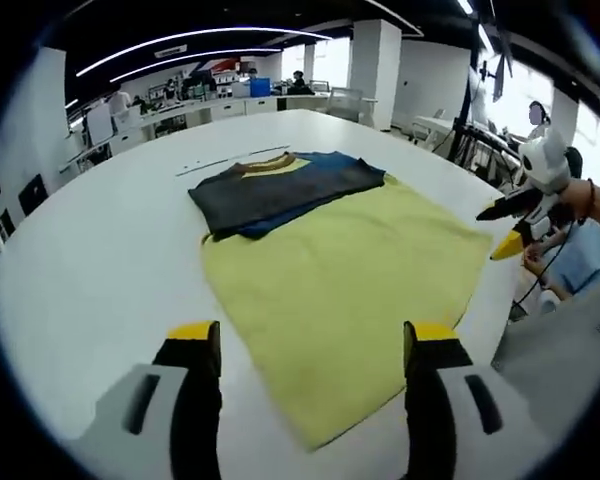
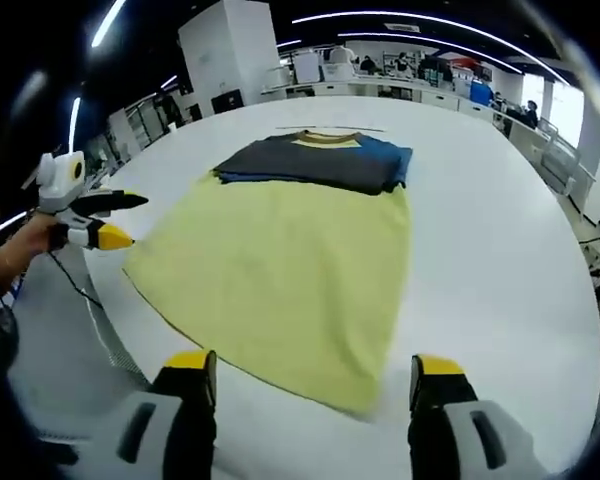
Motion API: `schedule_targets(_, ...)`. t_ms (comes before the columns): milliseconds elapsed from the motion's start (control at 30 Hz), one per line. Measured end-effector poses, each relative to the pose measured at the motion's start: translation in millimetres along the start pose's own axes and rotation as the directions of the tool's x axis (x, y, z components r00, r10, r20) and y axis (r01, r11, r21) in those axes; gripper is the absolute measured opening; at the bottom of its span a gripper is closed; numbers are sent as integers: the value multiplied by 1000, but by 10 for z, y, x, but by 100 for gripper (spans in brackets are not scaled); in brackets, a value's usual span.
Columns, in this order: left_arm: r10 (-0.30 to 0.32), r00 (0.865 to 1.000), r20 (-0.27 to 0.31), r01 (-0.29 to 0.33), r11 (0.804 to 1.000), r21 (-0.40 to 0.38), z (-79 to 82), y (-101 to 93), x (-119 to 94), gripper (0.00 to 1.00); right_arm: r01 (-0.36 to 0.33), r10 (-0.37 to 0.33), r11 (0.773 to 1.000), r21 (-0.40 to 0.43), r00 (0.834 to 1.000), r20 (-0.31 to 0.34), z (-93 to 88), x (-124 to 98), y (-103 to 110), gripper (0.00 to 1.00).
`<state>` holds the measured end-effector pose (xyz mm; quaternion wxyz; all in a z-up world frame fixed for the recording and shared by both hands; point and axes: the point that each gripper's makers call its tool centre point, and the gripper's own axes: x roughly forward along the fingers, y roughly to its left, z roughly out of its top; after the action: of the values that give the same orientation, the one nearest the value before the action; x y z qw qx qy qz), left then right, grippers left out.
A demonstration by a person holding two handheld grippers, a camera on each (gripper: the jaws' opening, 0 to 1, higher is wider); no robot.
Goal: Fold the garment on the visible template until the final outline fits inside the template.
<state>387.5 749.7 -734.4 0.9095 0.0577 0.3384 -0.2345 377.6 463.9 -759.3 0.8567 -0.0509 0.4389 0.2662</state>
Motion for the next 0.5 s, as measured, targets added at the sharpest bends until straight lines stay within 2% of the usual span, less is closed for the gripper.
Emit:
schedule_targets(133, 18, 1000, -14, -19, 998, -65, -165, 10, -55, 66, 11, -11, 1000, 6, 1000, -9, -48, -8, -22, 77)
schedule_targets(300, 61, 997, -45, -65, 995, -76, -300, 57, -107, 61, 26, -25, 999, 33, 1000, -16, -101, -23, -57, 68)
schedule_targets(367, 60, 997, -55, -65, 995, -80, -342, 44, -110, 58, 39, -39, 999, 27, 999, -32, -141, -24, -81, 62)
schedule_targets(500, 67, 994, -81, -74, 993, -87, -420, 39, -127, 51, 56, -55, 998, 35, 998, -34, -165, -30, -100, 57)
